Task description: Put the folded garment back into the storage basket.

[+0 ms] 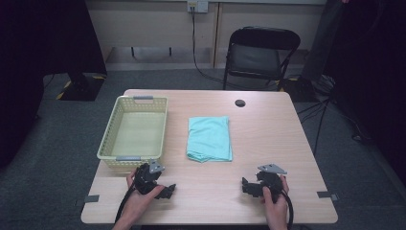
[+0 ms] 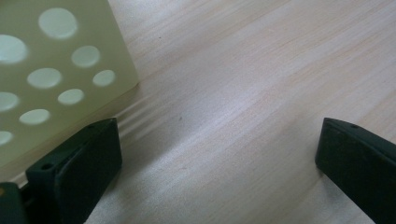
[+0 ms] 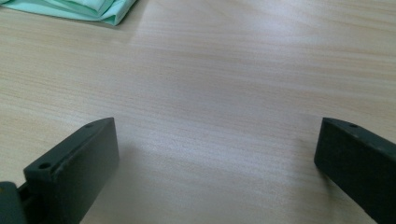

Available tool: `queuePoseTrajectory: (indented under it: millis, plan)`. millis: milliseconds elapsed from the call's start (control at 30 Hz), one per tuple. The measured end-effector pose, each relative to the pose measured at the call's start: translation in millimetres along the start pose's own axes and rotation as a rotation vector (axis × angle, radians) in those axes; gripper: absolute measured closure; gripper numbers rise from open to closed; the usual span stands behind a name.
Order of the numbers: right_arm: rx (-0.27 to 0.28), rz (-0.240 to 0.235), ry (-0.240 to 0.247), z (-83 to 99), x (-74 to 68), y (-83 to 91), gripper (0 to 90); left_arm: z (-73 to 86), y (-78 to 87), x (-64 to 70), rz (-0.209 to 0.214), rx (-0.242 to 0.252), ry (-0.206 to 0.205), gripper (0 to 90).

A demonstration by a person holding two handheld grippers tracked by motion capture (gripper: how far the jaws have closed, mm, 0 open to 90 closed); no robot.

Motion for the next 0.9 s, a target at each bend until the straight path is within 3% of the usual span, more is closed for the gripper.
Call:
queuePoseTrajectory:
  millis: [167, 433, 567, 767, 900]
  plan:
    - [0.000, 0.000, 0.000, 0.0, 0.0, 0.0, 0.0, 0.4, 0.4, -0.2, -0.010, -0.006, 0.013, 0.0]
    - [0.000, 0.000, 0.000, 0.0, 0.0, 0.0, 0.0, 0.1, 1.8, 0.1, 0.009, -0.028, 0.001, 0.6]
    - [0.000, 0.000, 0.000, 0.0, 0.0, 0.0, 0.0, -1.1, 3.2, 1.4, 0.029, -0.014, 0.015, 2.6]
    - [0.000, 0.000, -0.001, 0.0, 0.0, 0.0, 0.0, -5.9, 8.1, 5.6, 0.030, 0.020, -0.021, 3.0]
    - [0.000, 0.001, -0.001, -0.1, 0.0, 0.0, 0.0, -8.2, 12.0, 9.3, 0.034, 0.039, -0.017, 4.5]
Point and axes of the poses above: each handheld gripper's, and its own axes: y roughly backward along the jaws, z roughly out of its underside, x roughly to its right, the point moved 9 cm from there along -y, roughly forward along the jaws, and after that the axes turned 10 degrees about -y, right-handed, at the moved point
